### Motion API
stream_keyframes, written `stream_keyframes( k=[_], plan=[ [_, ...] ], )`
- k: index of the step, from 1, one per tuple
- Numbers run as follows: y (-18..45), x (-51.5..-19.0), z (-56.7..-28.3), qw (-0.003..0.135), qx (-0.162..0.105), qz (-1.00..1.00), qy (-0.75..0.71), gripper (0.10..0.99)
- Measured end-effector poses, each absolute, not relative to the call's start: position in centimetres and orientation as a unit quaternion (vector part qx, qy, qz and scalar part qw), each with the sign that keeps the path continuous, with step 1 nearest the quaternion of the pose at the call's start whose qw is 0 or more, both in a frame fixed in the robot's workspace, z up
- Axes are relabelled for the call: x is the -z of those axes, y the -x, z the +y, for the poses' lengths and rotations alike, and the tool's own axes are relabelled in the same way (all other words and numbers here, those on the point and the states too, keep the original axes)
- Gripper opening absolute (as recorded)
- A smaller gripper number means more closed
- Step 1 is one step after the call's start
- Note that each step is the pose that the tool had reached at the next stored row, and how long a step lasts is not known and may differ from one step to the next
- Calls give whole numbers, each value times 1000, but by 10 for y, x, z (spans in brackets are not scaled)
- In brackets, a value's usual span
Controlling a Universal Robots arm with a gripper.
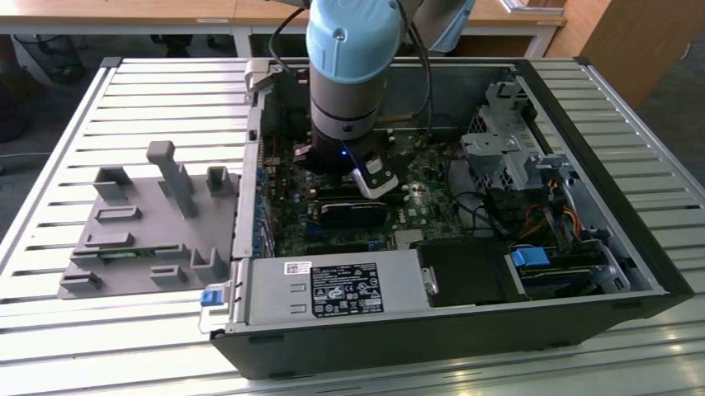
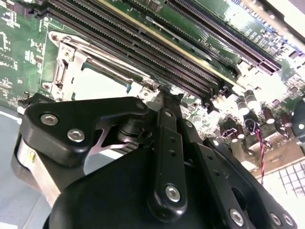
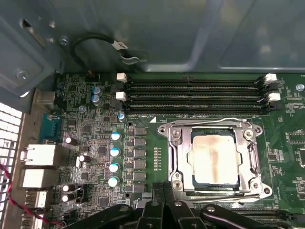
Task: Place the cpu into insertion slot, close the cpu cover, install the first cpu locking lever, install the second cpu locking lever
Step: 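Install the second cpu locking lever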
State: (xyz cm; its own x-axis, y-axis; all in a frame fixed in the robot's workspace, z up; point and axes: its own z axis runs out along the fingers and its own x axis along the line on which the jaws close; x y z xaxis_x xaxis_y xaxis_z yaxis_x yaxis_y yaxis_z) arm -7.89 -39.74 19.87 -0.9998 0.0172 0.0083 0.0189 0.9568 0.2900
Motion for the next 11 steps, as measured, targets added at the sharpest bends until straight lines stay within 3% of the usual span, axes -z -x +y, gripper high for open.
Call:
stream_keyframes(
  k=[11],
  plan=[
    [79,-206,-397,3,147,-989,9,106]
  ],
)
